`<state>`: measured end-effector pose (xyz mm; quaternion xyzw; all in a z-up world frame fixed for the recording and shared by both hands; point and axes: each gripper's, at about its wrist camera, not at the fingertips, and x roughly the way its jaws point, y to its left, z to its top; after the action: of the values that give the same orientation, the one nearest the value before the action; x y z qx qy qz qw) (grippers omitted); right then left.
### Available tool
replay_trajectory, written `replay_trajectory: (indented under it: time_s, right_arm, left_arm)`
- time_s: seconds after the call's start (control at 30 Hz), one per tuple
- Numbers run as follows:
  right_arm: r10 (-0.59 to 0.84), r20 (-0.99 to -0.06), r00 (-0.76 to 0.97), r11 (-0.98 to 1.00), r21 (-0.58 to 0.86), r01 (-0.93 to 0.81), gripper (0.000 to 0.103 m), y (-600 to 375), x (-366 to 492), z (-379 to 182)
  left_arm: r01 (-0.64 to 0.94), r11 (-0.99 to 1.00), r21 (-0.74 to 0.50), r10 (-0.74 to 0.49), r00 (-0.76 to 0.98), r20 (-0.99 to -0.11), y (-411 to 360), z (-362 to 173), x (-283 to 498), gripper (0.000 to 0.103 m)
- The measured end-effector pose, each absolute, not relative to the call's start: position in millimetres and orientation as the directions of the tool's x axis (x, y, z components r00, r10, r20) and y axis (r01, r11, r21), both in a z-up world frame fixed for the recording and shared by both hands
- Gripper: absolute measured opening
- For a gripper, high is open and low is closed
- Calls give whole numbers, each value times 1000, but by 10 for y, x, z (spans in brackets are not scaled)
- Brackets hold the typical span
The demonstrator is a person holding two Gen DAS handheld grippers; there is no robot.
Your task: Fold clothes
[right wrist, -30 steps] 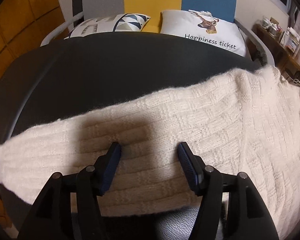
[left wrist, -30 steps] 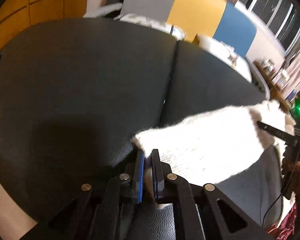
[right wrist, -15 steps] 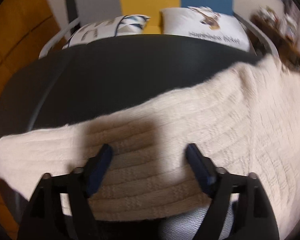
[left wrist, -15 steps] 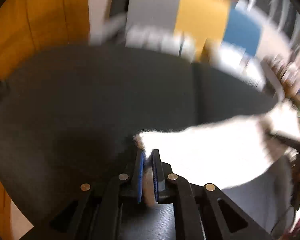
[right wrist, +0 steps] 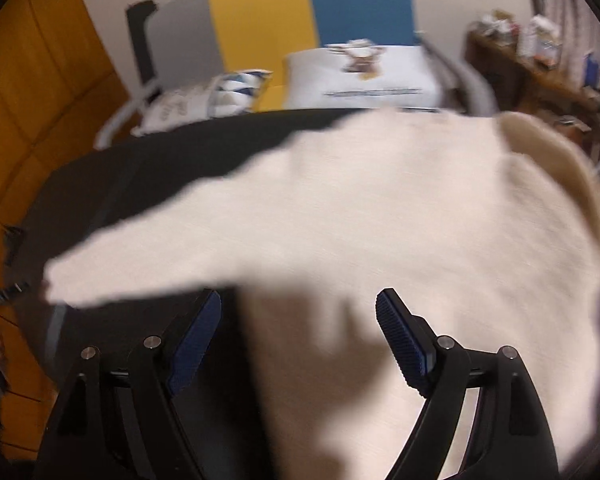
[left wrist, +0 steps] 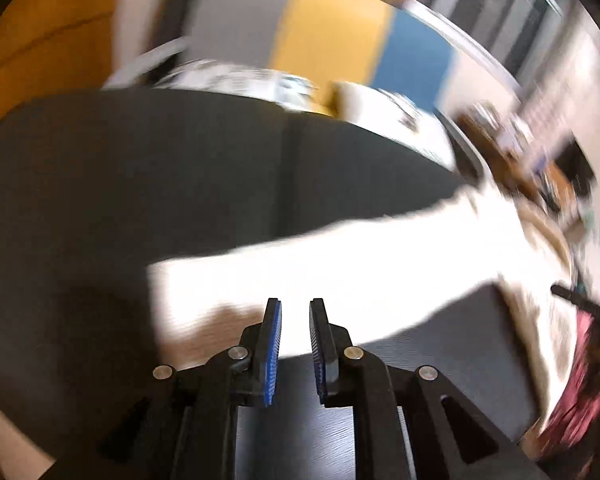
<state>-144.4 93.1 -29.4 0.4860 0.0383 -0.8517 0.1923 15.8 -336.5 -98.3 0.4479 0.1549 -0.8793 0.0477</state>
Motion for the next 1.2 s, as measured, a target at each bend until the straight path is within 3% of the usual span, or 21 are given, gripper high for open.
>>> replay_trajectory:
  time_s: [0.17, 0.27, 0.37, 0.47, 0.5, 0.63, 0.77, 0.9, 1.0, 1.2]
  right_arm:
    - [-101, -895, -436, -940, -58, 337, 82, 1283, -1149, -569]
    - [-17, -930, -368, -949, -101, 298, 77, 1468, -1112, -942]
    - [-128, -910, -394, -974, 41, 223, 78, 1687, -1098, -970]
    - [-414, -838, -356, -910, 374, 177, 79, 1929, -1057, -800]
    - [-459, -806, -374, -888, 428, 168, 79, 2020, -1016, -711]
    - [-404, -806, -433, -913, 381, 142, 79, 2353, -804, -461]
    - [-205, -856, -475, -974, 228, 10, 79, 2770, -692, -415]
    - [-25, -866, -499, -990, 92, -109, 79, 3066, -784, -522]
    - [97, -852, -514, -985, -8, -172, 70, 3180, -956, -566]
    - [-16, -885, -466, -995, 58, -76, 69, 3198, -1447, -844]
  left_arm:
    - [203, -978, -44, -54, -456, -888, -3035, -1290, -195, 16]
    - [227, -974, -17, -89, -449, -889, -3173, -1317, -191, 16]
    - [251, -968, -5, -103, -414, -905, -3318, -1308, -250, 16]
    - [273, -962, -30, -83, -394, -916, -3467, -1213, -288, 11]
    - [254, -960, -114, -5, -425, -905, -3430, -1126, -257, 12]
    - [44, -906, -421, 362, -435, -825, -2825, -1011, -251, 14]
    - [-119, -813, -570, 573, -333, -749, -2023, -1102, -261, 16]
    - [-103, -783, -614, 618, -243, -747, -1465, -1347, -307, 19]
    - [-67, -786, -614, 614, -202, -763, -1227, -1516, -387, 20]
    - [0, -761, -649, 638, -180, -749, -1088, -1514, -437, 31]
